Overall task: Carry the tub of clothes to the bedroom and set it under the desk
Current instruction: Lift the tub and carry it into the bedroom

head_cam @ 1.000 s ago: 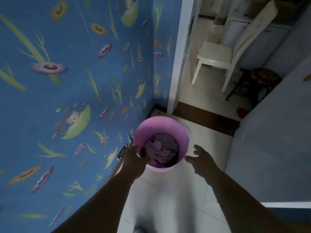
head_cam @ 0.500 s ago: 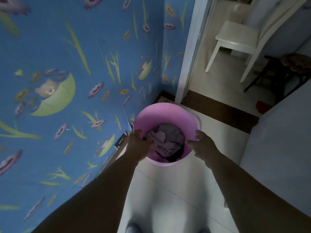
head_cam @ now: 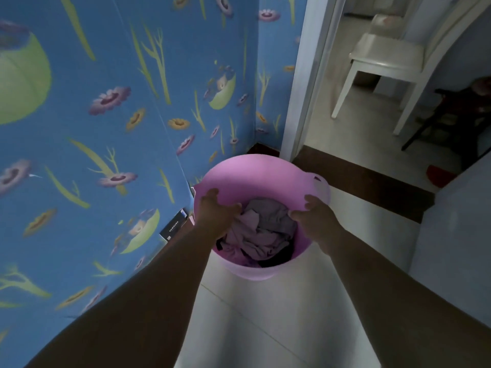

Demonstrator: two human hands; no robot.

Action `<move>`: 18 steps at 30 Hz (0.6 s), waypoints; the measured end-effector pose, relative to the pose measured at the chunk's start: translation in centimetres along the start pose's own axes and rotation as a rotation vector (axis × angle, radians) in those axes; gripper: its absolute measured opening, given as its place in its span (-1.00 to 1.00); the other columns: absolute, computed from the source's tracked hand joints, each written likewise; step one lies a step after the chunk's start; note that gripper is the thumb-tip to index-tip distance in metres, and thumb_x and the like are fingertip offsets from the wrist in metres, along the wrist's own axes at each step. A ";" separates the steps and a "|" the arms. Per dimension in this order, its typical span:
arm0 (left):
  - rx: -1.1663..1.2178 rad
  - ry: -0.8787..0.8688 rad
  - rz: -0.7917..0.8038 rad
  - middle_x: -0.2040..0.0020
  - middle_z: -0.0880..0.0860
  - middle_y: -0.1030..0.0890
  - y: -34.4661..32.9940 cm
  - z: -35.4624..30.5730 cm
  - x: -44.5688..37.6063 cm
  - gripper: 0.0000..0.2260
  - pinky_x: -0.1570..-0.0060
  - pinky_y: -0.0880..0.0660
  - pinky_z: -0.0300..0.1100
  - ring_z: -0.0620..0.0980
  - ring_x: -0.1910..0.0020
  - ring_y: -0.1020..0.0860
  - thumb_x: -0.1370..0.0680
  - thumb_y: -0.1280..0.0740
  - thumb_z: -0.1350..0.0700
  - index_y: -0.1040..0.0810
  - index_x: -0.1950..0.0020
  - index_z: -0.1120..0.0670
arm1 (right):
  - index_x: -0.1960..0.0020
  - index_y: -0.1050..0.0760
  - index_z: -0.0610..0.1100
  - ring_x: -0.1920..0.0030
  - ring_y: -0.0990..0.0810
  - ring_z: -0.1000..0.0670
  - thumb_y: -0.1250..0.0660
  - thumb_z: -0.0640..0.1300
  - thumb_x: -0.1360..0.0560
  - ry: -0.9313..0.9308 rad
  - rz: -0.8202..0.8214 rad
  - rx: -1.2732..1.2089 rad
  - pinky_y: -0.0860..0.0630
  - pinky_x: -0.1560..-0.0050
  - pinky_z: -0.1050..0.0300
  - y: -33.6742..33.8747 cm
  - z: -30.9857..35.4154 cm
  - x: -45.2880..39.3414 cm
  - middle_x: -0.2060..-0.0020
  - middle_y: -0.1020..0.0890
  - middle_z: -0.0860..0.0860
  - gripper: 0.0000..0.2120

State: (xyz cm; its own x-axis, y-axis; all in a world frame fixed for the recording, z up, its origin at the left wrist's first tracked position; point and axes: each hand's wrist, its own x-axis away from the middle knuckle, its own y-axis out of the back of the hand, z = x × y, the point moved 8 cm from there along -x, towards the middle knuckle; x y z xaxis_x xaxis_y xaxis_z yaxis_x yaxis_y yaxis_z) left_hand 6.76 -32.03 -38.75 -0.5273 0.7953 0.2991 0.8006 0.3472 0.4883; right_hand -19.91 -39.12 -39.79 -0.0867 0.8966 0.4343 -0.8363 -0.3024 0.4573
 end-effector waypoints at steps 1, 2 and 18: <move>-0.018 -0.025 -0.026 -0.50 0.15 -0.47 -0.4 0.8 -0.6 -0.27 -0.40 -0.45 0.12 0.20 -0.44 -0.46 -0.50 -0.51 0.04 -0.32 -0.61 0.11 | -0.65 -0.20 -0.08 -0.47 -0.43 -0.21 -0.47 -0.02 -0.51 0.017 -0.005 -0.011 -0.44 -0.43 -0.22 -0.6 -1.0 -0.9 -0.58 -0.35 -0.12 -0.21; -0.039 -0.044 -0.050 -0.48 0.16 -0.48 -0.5 1.4 -1.3 -0.28 -0.39 -0.45 0.12 0.20 -0.43 -0.47 -0.49 -0.51 0.04 -0.33 -0.60 0.11 | -0.64 -0.21 -0.08 -0.47 -0.43 -0.21 -0.47 -0.03 -0.52 0.030 -0.013 -0.017 -0.43 -0.44 -0.21 -0.7 -1.6 -1.7 -0.57 -0.36 -0.12 -0.22; -0.041 0.090 -0.358 -0.50 0.21 -0.39 0.2 14.1 -5.2 -0.12 -0.36 -0.45 0.27 0.31 -0.43 -0.43 -0.40 -0.53 0.03 -0.17 -0.61 0.16 | -0.52 -0.33 -0.15 -0.33 -0.49 -0.30 -0.51 -0.07 -0.42 0.072 -0.557 0.025 -0.56 -0.21 -0.27 3.0 -11.4 -6.9 -0.43 -0.39 -0.18 -0.26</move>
State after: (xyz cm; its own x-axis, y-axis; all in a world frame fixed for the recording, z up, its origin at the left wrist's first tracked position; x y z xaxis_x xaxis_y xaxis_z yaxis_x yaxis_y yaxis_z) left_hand 13.73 -29.08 -51.78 -0.7963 0.5795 0.1733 0.5498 0.5740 0.6068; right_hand -27.97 -42.52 -50.28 0.3267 0.9427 0.0681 -0.7531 0.2161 0.6214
